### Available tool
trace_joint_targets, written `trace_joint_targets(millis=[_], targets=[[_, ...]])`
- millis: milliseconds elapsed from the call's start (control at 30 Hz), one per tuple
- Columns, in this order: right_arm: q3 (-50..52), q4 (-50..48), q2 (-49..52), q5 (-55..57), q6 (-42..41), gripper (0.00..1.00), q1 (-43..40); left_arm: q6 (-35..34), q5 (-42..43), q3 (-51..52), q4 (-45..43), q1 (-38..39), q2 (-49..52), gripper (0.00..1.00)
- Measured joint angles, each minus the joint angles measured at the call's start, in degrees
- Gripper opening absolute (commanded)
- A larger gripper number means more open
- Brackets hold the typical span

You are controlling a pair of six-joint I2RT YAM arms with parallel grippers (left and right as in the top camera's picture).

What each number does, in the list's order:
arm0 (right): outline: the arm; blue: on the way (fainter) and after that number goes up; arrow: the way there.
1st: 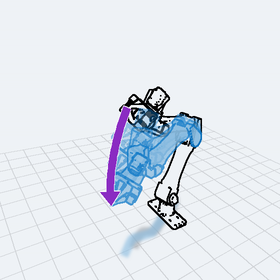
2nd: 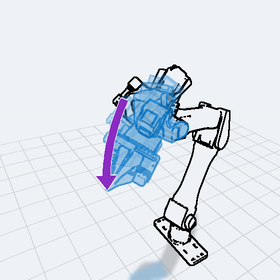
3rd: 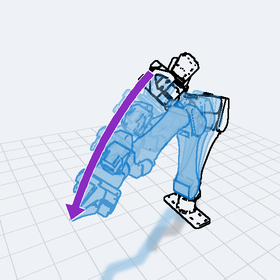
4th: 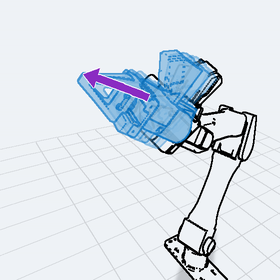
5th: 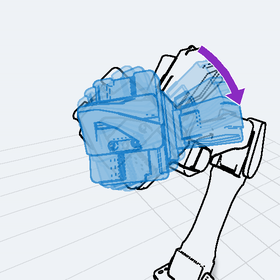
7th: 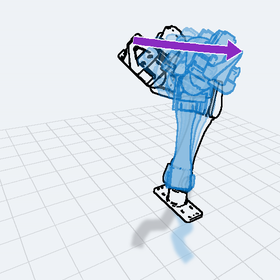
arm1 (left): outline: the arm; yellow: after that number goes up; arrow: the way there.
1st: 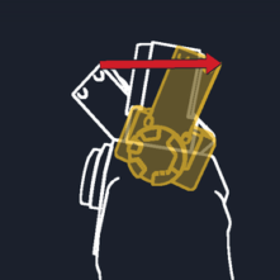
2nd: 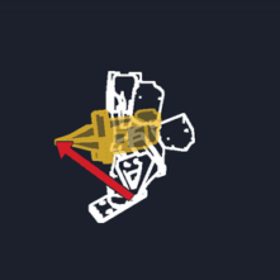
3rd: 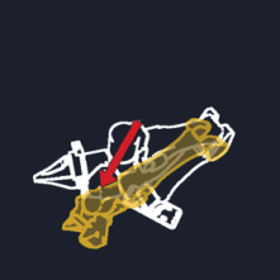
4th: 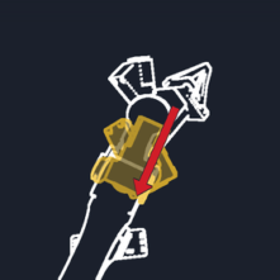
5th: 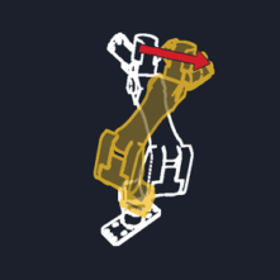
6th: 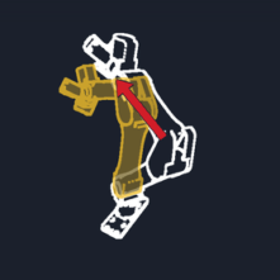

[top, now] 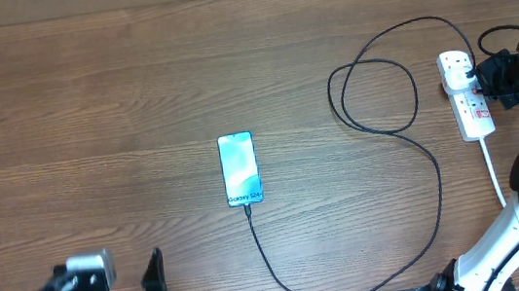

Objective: Plug charger to phone and switch on socket

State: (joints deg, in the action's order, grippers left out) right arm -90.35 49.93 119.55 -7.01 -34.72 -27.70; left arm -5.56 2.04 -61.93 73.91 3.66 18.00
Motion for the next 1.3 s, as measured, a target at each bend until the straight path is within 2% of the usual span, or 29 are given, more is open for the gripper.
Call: trace_joint_targets(millis=[567,933,1100,1300], targets=[[-0.85,-0.28,2.19,1.99,2.29,0.04,1.14,0.0,0.0,0.02,1.73,-0.02,-3.98,1.0],[-7.98,14.03,1.64,1.07,3.23,0.04,4.17,0.0,-0.02,0.02,1.73,0.0,-6.93,1.0],[-11.47,16.52,-5.9,0.98,3.17,0.04,3.69,0.0,-0.02,0.02,1.73,-0.46,-10.6,1.0],[-14.86,16.81,-23.71,0.83,2.23,0.04,3.3,0.0,-0.17,0.07,1.77,-3.65,-15.72,1.0]])
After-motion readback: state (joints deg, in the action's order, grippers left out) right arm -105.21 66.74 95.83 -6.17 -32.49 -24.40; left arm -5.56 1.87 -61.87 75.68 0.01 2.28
